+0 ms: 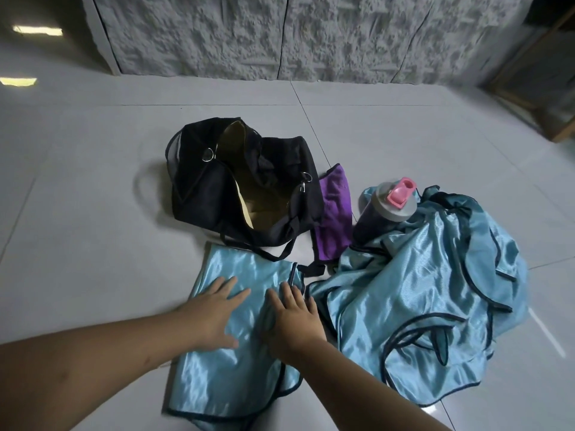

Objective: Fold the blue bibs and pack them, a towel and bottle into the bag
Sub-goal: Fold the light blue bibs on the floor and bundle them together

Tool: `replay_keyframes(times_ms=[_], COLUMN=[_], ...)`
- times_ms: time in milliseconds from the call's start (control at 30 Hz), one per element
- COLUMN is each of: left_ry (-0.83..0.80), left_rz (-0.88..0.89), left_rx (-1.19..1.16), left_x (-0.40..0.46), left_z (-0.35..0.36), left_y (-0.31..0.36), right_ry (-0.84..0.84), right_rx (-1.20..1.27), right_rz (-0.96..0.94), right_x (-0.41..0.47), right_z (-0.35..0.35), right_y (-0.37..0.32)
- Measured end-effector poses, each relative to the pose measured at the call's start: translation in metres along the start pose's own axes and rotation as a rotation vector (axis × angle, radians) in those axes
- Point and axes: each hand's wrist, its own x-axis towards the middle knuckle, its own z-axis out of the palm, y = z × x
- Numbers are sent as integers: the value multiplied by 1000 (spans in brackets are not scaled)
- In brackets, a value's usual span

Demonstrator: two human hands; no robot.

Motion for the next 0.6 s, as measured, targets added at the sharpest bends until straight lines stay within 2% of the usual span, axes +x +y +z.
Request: replay_keyframes(times_ms=[100,300,433,500,600], left_ry=[71,305,312,309,284], left_rz=[24,195,290,323,338], left_rx=[11,-224,-345,-407,-432], left_x=[-4,10,25,30,35], left_z=[-13,-67,-104,-118,-128], left_y=[16,95,151,175,196], right_ry=[23,488,748,821,724], right_rx=[71,454,398,320,282], right_rz=[-8,61,269,424,664], right_x=[-7,-42,-68,-82,-92], right_z=[-16,-100,-147,-162,-166], right_y=[3,62,147,190,235])
